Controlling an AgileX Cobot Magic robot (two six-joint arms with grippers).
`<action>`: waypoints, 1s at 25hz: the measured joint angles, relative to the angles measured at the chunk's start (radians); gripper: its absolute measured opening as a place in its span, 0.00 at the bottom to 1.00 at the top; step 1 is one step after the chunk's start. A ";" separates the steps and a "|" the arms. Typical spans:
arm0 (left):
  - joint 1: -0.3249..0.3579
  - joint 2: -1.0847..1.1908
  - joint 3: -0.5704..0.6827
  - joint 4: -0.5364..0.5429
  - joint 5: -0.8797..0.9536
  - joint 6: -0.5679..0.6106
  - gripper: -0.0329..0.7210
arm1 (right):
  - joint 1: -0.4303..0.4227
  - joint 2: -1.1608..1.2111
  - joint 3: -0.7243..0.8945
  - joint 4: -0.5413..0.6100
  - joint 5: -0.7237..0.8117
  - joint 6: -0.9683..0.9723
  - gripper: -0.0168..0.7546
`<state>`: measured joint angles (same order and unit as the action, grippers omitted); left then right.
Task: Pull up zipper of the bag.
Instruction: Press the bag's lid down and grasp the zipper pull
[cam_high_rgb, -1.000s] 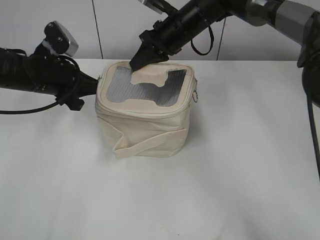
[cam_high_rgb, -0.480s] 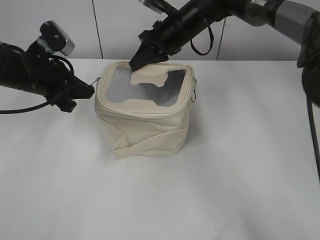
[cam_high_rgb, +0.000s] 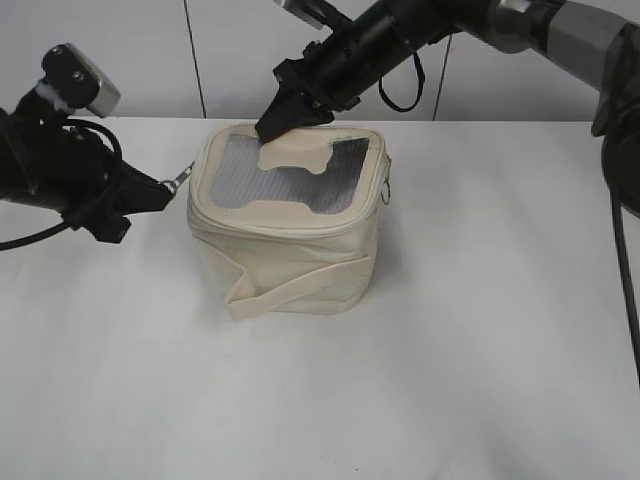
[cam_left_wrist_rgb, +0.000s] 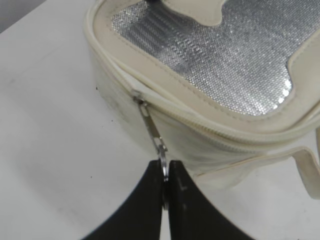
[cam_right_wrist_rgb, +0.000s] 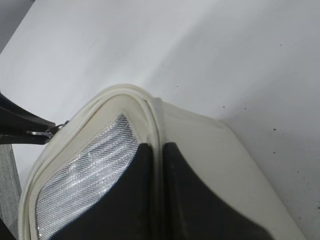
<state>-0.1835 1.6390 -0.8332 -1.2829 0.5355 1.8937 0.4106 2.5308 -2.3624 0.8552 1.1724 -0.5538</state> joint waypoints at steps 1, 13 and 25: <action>0.000 -0.011 0.013 -0.006 0.000 0.000 0.06 | 0.001 0.000 0.000 0.000 0.000 0.001 0.08; -0.115 -0.091 0.118 0.002 -0.037 -0.061 0.06 | 0.005 0.000 0.000 -0.002 0.001 0.030 0.08; -0.244 -0.162 0.136 0.267 -0.084 -0.286 0.07 | 0.006 0.000 0.001 -0.013 0.022 0.050 0.08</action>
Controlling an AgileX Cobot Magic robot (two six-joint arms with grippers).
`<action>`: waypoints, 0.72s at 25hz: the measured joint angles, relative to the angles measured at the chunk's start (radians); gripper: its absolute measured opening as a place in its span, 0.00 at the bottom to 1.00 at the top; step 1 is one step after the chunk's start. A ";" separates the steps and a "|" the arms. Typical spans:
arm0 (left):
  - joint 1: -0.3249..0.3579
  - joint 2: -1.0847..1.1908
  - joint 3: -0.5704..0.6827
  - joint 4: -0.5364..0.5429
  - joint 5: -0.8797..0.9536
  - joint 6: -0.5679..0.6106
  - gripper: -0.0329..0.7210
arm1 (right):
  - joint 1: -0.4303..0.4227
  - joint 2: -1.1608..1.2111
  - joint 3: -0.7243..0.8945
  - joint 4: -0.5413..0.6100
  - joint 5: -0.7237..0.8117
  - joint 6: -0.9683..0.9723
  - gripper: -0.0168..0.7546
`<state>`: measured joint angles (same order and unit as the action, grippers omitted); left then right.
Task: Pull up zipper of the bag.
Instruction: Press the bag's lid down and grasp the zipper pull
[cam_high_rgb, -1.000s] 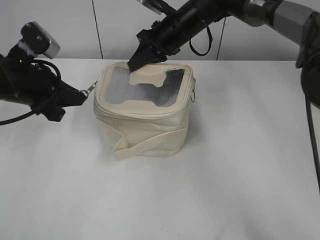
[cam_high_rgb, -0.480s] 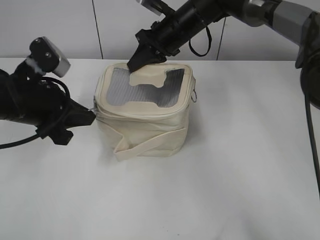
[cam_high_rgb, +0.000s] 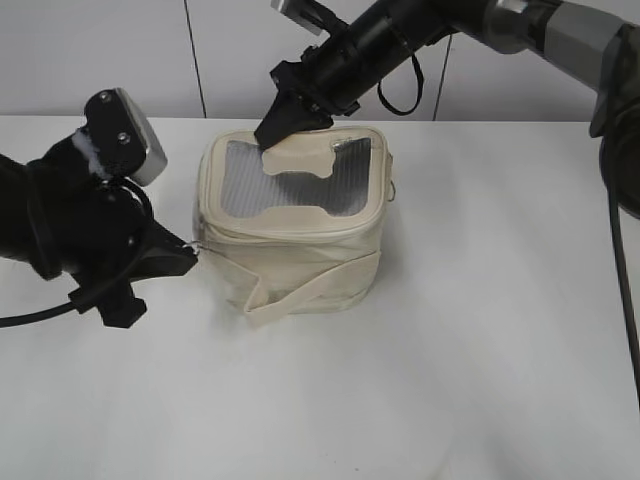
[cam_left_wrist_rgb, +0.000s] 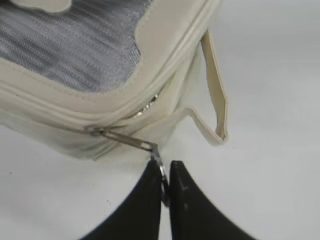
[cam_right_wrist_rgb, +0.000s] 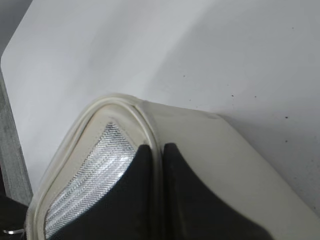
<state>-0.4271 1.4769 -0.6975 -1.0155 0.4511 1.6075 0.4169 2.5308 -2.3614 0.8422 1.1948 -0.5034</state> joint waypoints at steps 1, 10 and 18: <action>-0.001 -0.016 0.000 0.067 -0.010 -0.057 0.07 | 0.001 0.000 0.000 -0.001 -0.002 0.005 0.08; -0.009 -0.061 0.002 0.180 0.019 -0.187 0.07 | 0.001 0.000 0.000 -0.002 -0.012 0.027 0.08; -0.055 -0.047 0.008 -0.075 0.019 -0.032 0.07 | 0.001 0.000 0.000 -0.002 -0.014 0.030 0.08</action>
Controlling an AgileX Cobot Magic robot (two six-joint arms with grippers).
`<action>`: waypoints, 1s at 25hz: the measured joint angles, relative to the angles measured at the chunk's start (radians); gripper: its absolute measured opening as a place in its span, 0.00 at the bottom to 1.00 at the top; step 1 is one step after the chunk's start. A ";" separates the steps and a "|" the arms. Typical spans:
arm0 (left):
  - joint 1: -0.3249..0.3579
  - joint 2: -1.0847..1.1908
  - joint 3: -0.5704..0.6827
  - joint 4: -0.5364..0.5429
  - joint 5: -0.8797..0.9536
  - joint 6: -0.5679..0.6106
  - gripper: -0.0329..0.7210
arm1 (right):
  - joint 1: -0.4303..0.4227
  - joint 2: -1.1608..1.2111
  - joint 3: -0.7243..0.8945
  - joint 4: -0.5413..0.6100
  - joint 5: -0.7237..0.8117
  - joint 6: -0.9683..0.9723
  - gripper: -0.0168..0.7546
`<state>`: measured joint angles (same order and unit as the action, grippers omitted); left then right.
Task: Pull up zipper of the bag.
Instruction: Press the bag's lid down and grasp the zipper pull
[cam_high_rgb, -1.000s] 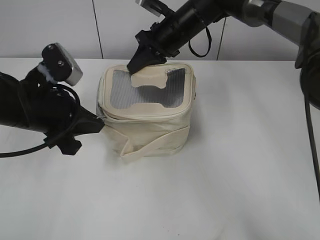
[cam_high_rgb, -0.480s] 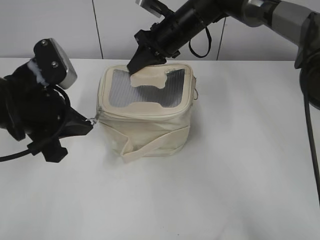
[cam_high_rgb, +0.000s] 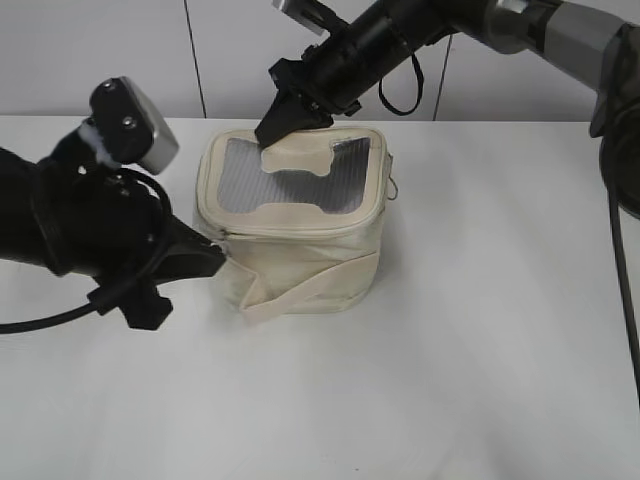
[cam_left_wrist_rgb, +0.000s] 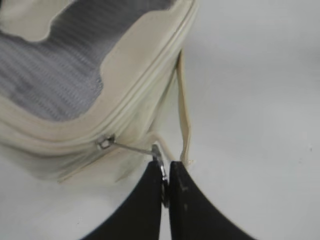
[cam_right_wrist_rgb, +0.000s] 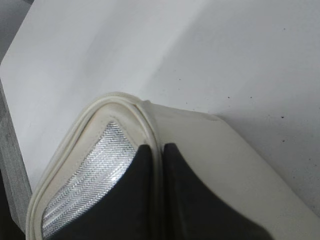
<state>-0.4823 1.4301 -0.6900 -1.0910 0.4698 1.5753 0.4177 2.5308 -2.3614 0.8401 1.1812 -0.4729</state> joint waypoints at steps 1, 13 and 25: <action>-0.023 0.012 -0.001 -0.045 -0.015 0.030 0.07 | 0.000 0.000 0.000 0.000 -0.001 0.000 0.08; -0.155 0.140 -0.089 -0.211 -0.070 0.096 0.07 | 0.000 0.000 0.000 -0.004 -0.001 0.000 0.09; 0.078 -0.001 -0.089 0.006 0.201 -0.214 0.68 | -0.061 -0.027 0.000 -0.021 0.014 0.023 0.53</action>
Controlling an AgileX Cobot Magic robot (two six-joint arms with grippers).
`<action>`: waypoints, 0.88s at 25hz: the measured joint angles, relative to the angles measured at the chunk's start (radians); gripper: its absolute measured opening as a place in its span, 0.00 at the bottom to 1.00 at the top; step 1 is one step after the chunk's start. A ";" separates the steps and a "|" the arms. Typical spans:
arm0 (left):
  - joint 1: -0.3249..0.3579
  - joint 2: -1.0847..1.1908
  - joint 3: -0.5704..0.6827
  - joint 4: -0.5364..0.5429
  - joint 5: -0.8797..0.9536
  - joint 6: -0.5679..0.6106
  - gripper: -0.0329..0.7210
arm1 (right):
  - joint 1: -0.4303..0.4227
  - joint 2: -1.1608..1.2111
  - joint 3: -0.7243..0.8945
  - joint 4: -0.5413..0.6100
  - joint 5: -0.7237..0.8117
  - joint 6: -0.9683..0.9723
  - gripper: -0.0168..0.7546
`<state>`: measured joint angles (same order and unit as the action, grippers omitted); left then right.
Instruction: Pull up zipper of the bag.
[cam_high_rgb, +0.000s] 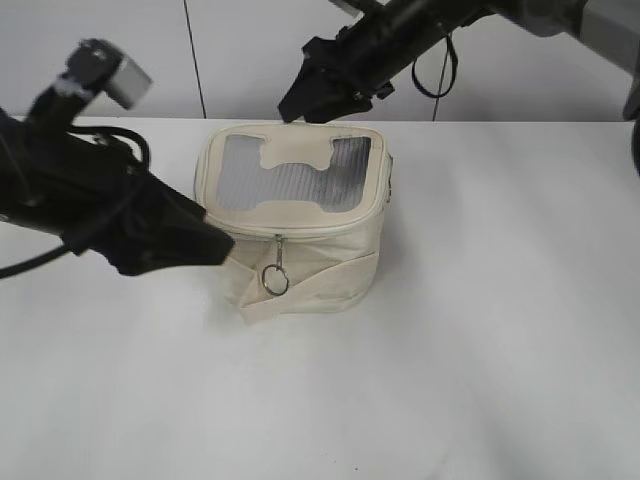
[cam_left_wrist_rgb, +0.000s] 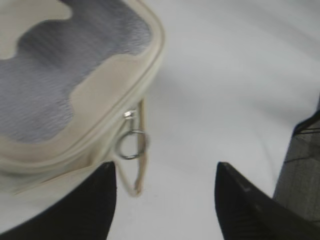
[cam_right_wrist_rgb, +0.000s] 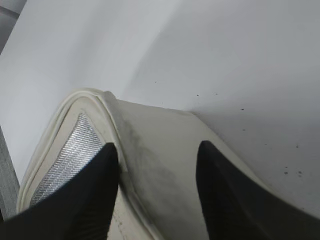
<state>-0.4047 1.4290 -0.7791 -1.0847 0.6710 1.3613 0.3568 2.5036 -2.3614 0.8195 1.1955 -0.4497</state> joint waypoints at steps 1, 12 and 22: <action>0.038 -0.019 0.000 0.018 0.004 -0.022 0.69 | -0.015 -0.011 0.000 -0.004 0.003 0.003 0.52; 0.203 0.250 -0.423 -0.006 0.185 -0.053 0.61 | -0.215 -0.157 0.229 -0.042 0.010 -0.006 0.41; 0.083 0.696 -1.123 0.156 0.456 -0.185 0.61 | -0.272 -0.603 1.262 0.398 -0.518 -0.613 0.39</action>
<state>-0.3218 2.1249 -1.9022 -0.9289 1.1270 1.1767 0.0851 1.9010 -1.0994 1.2180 0.6778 -1.0624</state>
